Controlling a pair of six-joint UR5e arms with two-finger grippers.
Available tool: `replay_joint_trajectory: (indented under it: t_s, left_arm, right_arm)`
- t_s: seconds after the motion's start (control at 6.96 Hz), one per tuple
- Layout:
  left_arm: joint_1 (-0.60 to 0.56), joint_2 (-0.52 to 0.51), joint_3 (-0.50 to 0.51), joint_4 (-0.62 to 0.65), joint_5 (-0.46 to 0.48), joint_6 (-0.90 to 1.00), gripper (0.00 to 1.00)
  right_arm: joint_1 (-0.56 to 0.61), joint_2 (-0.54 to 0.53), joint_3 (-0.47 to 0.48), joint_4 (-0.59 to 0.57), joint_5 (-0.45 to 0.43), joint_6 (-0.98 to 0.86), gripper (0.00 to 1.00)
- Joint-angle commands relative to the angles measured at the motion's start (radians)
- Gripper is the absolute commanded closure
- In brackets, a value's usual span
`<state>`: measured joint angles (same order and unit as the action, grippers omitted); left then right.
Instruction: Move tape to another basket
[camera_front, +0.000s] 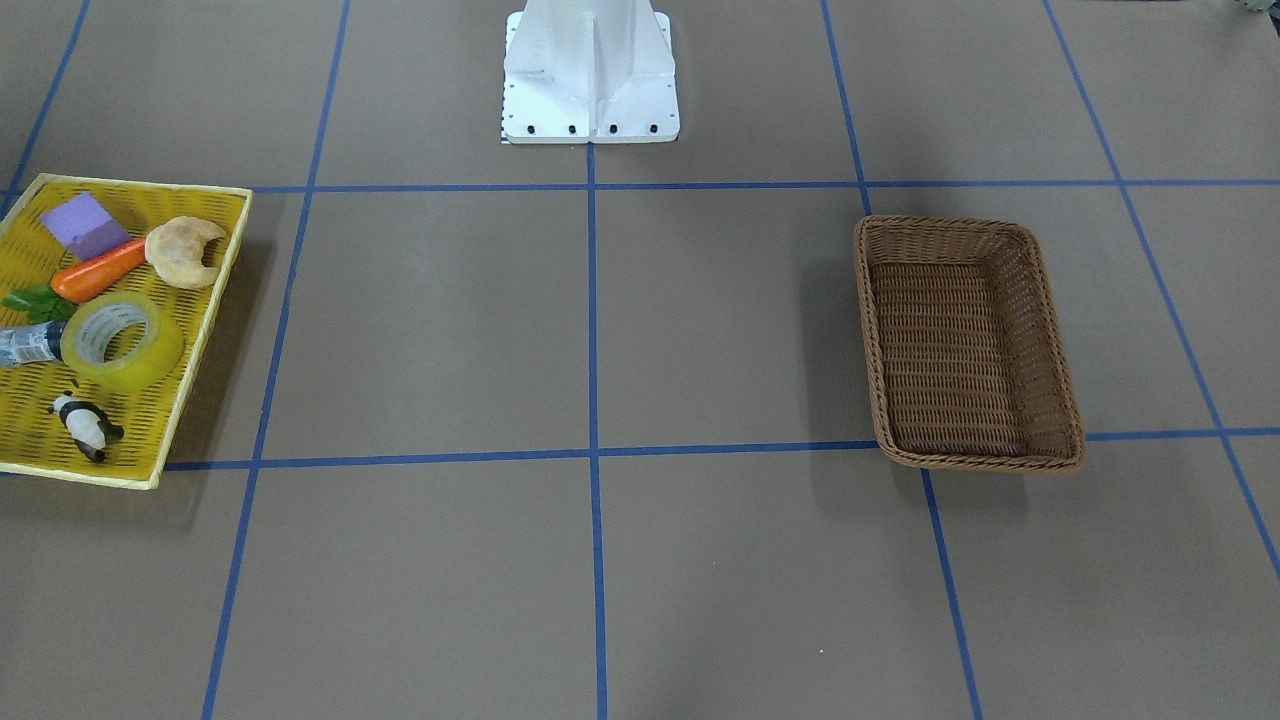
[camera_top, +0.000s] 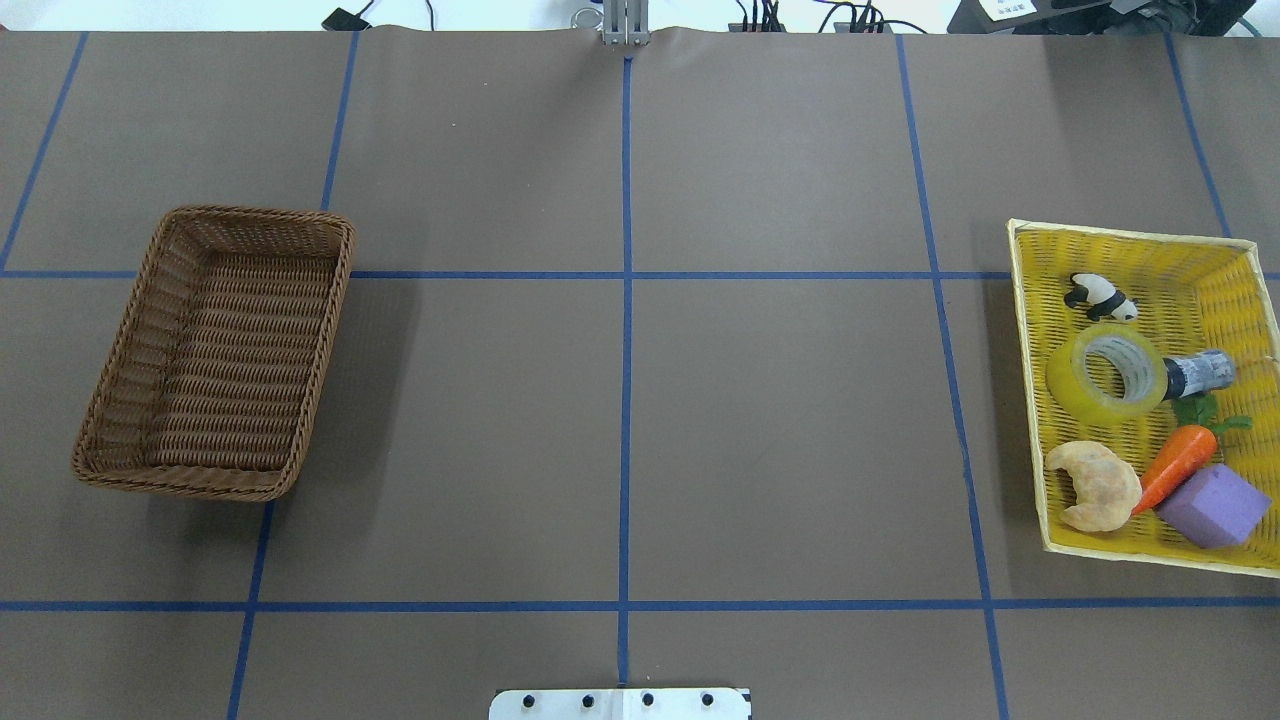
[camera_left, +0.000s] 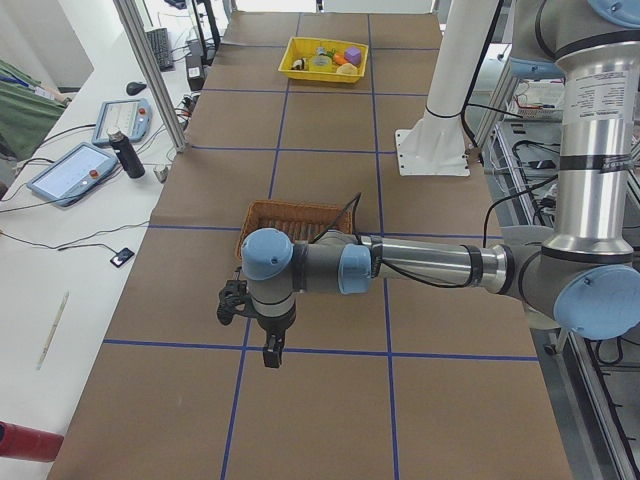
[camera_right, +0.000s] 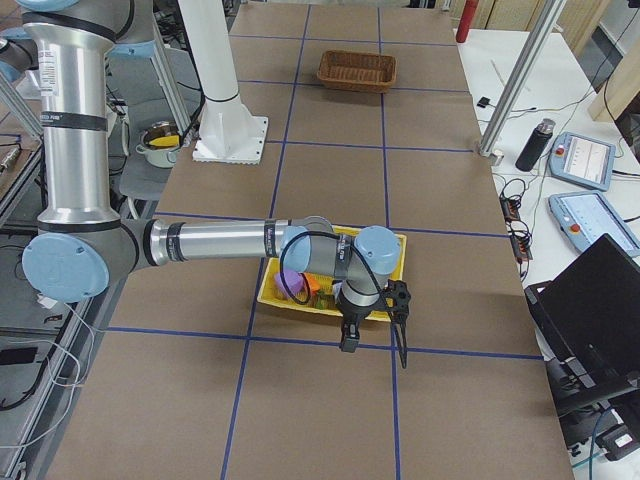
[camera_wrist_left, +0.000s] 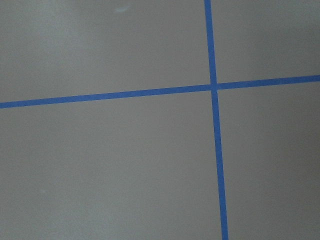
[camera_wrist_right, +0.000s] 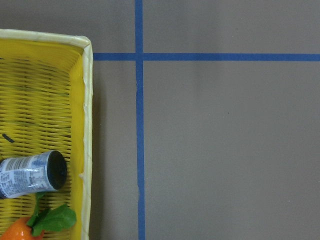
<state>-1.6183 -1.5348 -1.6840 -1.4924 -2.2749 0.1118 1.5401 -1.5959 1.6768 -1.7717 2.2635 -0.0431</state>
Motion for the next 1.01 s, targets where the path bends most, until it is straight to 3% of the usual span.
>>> replay_joint_trajectory:
  t_s: [0.0,0.86]
  left_arm:
    - [0.0,0.001,0.003,0.0,0.0,-0.001,0.02]
    - [-0.003,0.001,-0.006,0.0,0.0,-0.001,0.02]
  right_arm:
    - [0.002,0.001,0.004,0.0,-0.001,0.0,0.0]
    - [0.009,0.005,0.014,0.0,-0.001,0.005,0.0]
